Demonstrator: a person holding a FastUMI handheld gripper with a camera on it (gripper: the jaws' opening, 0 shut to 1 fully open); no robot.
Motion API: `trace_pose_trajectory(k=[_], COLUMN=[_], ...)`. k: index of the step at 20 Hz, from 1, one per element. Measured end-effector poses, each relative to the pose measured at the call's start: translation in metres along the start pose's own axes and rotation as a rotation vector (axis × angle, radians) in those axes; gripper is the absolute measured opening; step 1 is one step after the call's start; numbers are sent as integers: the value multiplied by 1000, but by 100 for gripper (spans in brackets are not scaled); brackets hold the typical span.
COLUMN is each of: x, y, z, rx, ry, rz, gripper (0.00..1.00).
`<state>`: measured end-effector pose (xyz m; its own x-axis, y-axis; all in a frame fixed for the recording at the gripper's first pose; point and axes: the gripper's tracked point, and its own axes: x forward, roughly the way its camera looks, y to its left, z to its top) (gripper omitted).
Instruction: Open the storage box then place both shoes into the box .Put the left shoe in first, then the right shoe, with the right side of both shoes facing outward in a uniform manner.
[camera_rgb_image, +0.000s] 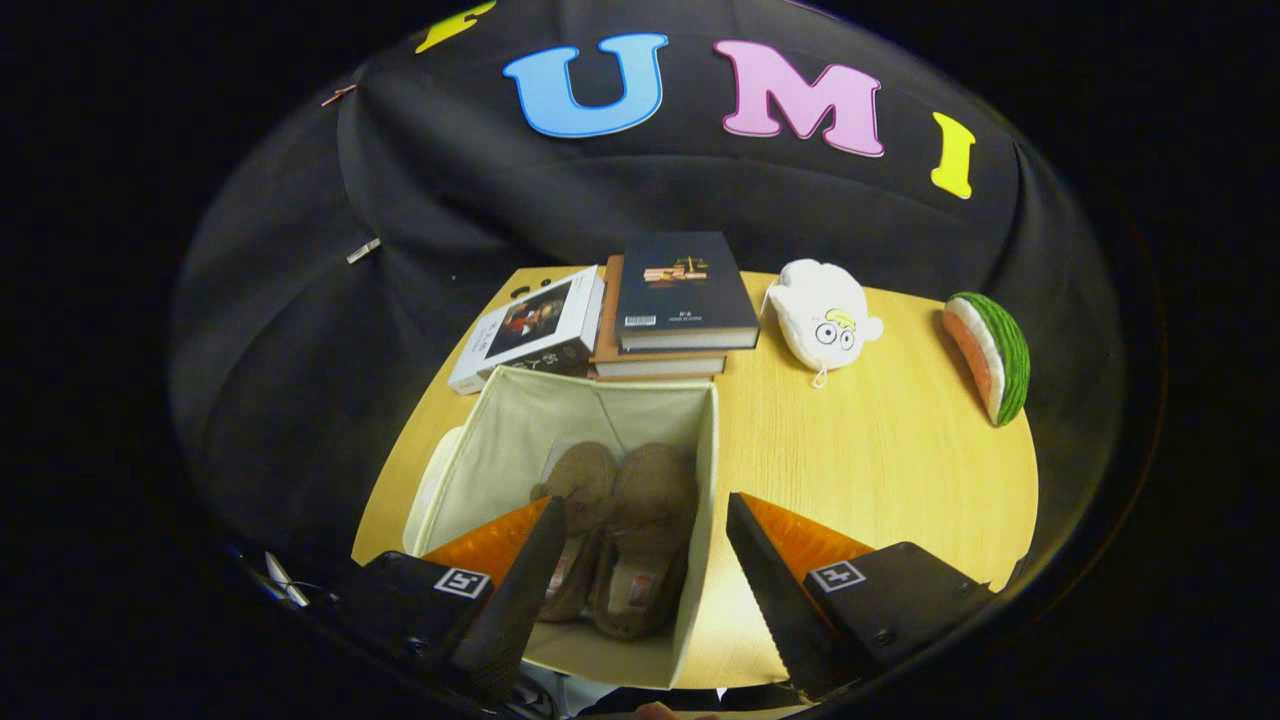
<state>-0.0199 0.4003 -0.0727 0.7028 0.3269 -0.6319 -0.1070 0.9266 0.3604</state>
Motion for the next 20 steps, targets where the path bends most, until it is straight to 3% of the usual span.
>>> trace_pose_trajectory(k=[9, 20], x=[-43, -104], y=[-87, -193], z=[60, 106], rx=[-65, -61], ry=[-245, -428], rz=[-123, -170], gripper=[99, 97])
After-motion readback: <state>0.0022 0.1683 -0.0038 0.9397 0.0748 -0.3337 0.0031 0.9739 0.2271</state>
